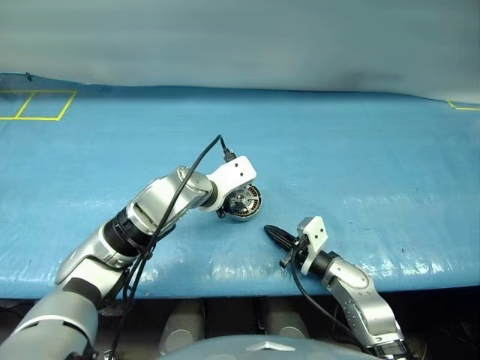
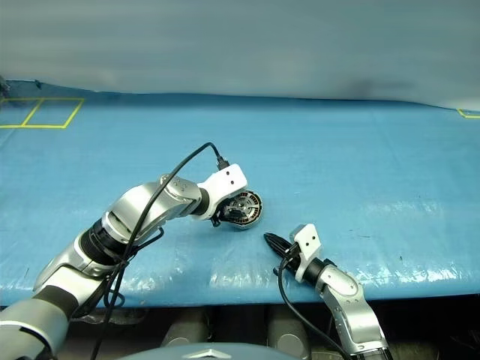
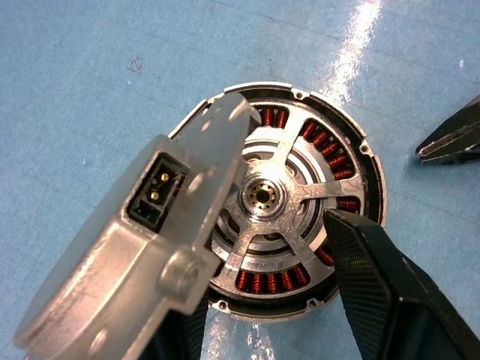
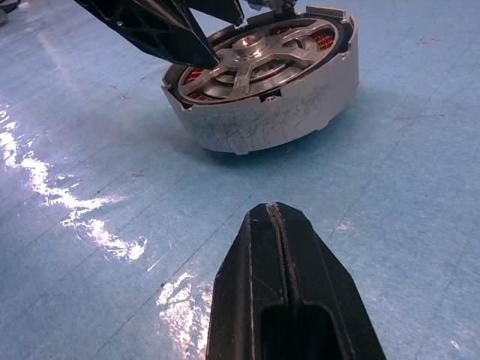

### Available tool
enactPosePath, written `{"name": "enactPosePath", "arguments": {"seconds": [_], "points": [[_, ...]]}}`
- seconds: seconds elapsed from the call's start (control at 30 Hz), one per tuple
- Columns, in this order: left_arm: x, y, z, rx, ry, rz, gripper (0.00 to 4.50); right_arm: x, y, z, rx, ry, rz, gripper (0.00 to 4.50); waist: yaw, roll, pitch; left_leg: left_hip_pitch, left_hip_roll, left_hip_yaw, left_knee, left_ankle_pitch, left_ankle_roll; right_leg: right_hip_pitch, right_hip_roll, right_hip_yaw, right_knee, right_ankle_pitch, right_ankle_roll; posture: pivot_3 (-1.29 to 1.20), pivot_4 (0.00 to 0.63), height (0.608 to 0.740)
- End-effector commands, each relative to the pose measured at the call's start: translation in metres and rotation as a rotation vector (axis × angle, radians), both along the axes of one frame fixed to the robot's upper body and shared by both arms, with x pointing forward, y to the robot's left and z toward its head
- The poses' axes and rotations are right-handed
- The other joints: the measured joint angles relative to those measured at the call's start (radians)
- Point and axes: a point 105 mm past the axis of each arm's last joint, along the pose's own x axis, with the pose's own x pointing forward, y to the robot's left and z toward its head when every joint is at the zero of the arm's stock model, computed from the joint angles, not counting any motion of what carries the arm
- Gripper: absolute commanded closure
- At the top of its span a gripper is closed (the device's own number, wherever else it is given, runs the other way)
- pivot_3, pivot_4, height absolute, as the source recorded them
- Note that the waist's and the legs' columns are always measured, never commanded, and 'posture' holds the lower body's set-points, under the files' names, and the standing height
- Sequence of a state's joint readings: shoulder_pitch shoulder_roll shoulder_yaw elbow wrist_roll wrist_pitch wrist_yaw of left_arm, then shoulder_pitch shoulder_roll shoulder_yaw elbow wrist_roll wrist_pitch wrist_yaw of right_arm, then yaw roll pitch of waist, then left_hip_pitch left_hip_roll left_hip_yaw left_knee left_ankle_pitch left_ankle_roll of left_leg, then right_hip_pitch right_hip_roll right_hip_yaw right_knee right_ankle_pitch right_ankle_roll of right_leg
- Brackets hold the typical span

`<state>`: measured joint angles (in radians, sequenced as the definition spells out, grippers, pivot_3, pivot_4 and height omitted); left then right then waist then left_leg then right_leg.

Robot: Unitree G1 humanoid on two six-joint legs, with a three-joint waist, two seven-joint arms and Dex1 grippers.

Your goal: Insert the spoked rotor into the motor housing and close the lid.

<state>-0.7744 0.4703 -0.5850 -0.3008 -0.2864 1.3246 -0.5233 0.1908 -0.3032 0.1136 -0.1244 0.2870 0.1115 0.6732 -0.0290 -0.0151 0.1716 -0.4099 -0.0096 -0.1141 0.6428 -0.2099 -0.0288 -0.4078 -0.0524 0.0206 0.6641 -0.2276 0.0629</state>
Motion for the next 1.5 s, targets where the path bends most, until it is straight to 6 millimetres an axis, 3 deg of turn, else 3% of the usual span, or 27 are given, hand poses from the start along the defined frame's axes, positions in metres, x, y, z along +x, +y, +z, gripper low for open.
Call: {"name": "enactPosePath", "arguments": {"seconds": [0.03, 0.27, 0.5, 0.6, 0.83, 0.9, 0.97, 1.1, 1.33, 1.5], "points": [[-0.003, -0.012, 0.028, -0.091, -0.06, -0.052, 1.57, -0.004, 0.0, 0.0, 0.008, 0.01, -0.003, 4.5, 0.001, 0.0, 0.0, 0.0, 0.0, 0.0, 0.0, 0.0, 0.0, 0.0, 0.0, 0.0, 0.0, 0.0, 0.0, 0.0, 0.15, 0.74], [-0.032, -0.018, 0.054, -0.298, 0.039, -0.148, 1.56, -0.005, -0.003, -0.001, -0.001, 0.019, 0.001, 4.5, 0.001, 0.0, 0.0, 0.0, 0.0, 0.0, -0.001, 0.0, 0.0, 0.0, 0.0, 0.0, -0.001, 0.0, 0.0, 0.0, 0.15, 0.74], [-0.047, -0.005, 0.065, -0.426, 0.091, -0.155, 1.56, -0.004, -0.006, 0.001, -0.015, 0.025, 0.009, 4.5, 0.001, 0.001, 0.0, 0.0, 0.0, 0.0, 0.0, 0.0, 0.0, 0.001, 0.0, 0.0, -0.001, 0.0, 0.0, 0.0, 0.15, 0.74], [-0.056, 0.0, 0.069, -0.492, 0.076, -0.183, 2.15, -0.004, -0.008, 0.004, -0.018, 0.022, 0.004, 4.5, 0.001, 0.001, 0.0, 0.001, 0.0, 0.0, 0.0, 0.0, 0.0, 0.001, 0.0, 0.0, -0.001, 0.0, 0.0, 0.0, 0.15, 0.74], [-0.051, 0.018, 0.103, -0.789, -0.204, -0.145, 4.48, 0.006, -0.022, 0.031, -0.037, -0.085, -0.118, 4.5, 0.009, 0.001, 0.0, 0.0, 0.0, 0.001, 0.001, 0.0, 0.0, 0.001, -0.001, 0.001, -0.002, 0.0, -0.001, 0.0, 0.15, 0.74], [-0.046, 0.029, 0.108, -0.862, -0.295, -0.085, 4.48, 0.011, -0.022, 0.045, -0.04, -0.132, -0.159, 4.5, 0.008, 0.002, -0.001, 0.0, 0.0, 0.001, 0.002, 0.0, 0.0, 0.001, -0.001, 0.001, -0.002, 0.001, -0.002, 0.0, 0.15, 0.74], [-0.042, 0.04, 0.102, -0.892, -0.327, -0.016, 4.48, 0.014, -0.018, 0.058, -0.032, -0.173, -0.179, 4.5, 0.008, 0.002, -0.001, 0.001, 0.001, 0.003, 0.001, 0.0, 0.0, 0.001, -0.001, 0.002, -0.002, 0.001, -0.002, 0.0, 0.15, 0.74], [-0.037, 0.063, 0.076, -0.85, -0.396, 0.119, 4.48, 0.015, 0.008, 0.078, 0.011, -0.226, -0.127, 4.5, 0.006, 0.003, -0.002, 0.002, 0.001, 0.004, 0.001, 0.0, 0.0, 0.001, -0.001, 0.003, -0.002, 0.002, -0.003, 0.0, 0.15, 0.74], [-0.024, 0.096, 0.05, -0.756, -0.561, 0.326, 4.48, 0.017, 0.047, 0.081, 0.048, -0.204, -0.038, 4.5, 0.017, 0.002, -0.002, 0.0, 0.0, 0.003, 0.002, 0.0, 0.0, 0.001, -0.001, 0.002, -0.003, 0.002, -0.003, 0.0, 0.15, 0.74], [-0.023, 0.099, 0.046, -0.774, -0.572, 0.357, 4.48, 0.026, 0.063, 0.076, 0.061, -0.203, -0.068, 4.5, 0.016, 0.002, -0.002, 0.0, 0.001, 0.003, 0.001, 0.0, 0.0, -0.001, -0.001, 0.002, -0.003, 0.002, -0.003, 0.0, 0.15, 0.74]]}}
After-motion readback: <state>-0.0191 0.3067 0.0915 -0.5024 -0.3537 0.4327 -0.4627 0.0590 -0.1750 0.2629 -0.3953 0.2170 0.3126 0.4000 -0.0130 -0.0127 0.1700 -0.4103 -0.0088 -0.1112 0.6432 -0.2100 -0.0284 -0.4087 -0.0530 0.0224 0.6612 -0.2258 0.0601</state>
